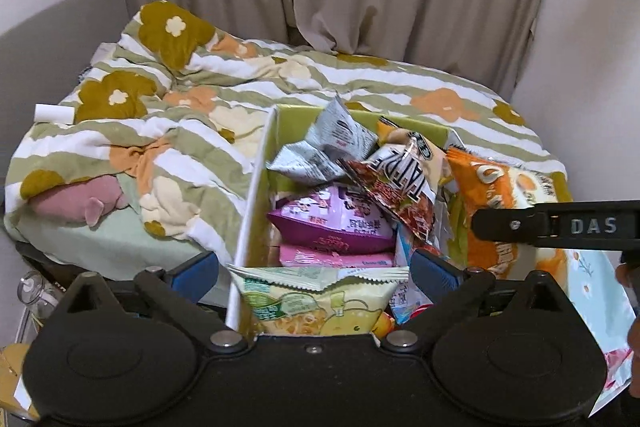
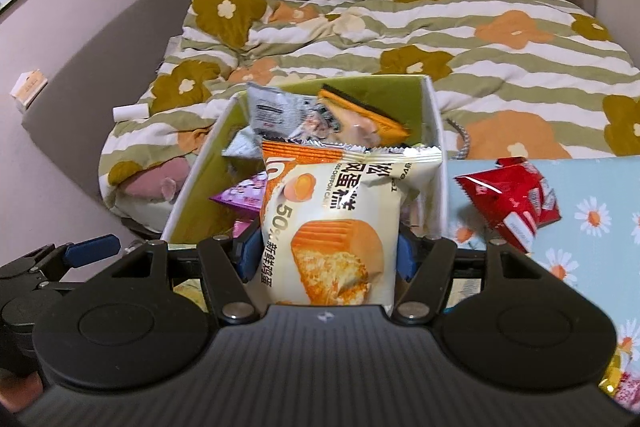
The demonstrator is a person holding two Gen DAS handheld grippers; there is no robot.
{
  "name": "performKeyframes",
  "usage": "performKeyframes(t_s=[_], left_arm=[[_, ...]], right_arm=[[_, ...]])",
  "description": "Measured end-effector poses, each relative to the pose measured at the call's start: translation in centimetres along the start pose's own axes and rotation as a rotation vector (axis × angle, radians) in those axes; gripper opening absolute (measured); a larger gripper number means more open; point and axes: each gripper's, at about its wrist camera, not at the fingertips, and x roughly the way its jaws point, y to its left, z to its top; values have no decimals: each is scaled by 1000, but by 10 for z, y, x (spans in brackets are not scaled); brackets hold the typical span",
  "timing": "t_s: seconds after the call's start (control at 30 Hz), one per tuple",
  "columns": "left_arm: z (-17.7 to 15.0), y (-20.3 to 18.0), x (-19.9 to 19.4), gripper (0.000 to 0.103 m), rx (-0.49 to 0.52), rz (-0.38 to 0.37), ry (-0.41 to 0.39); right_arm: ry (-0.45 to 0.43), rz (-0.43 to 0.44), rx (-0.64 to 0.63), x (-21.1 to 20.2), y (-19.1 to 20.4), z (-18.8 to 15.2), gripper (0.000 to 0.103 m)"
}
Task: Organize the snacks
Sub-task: 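Carry both bags into the box and open both grippers to release them, then move both grippers back over the mat toward the remaining bags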
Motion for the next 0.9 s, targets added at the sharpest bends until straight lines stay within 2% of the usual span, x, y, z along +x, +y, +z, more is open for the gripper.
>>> performKeyframes(t_s=[0.17, 0.2, 0.23, 0.6, 0.9], left_arm=[[0, 8, -5, 103, -12, 30, -17], [-1, 10, -5, 103, -18, 30, -16], [-3, 12, -4, 103, -24, 27, -14], [-17, 14, 5, 103, -28, -1, 23], [-14, 5, -14, 103, 13, 3, -6]], right_arm=[[-5, 10, -7, 6, 11, -1, 83], [-9, 13, 1, 7, 11, -3, 96], [-14, 17, 10, 8, 10, -5, 103], [-75, -51, 27, 5, -1, -19, 103], [-95, -25, 52, -16, -4, -22, 103]])
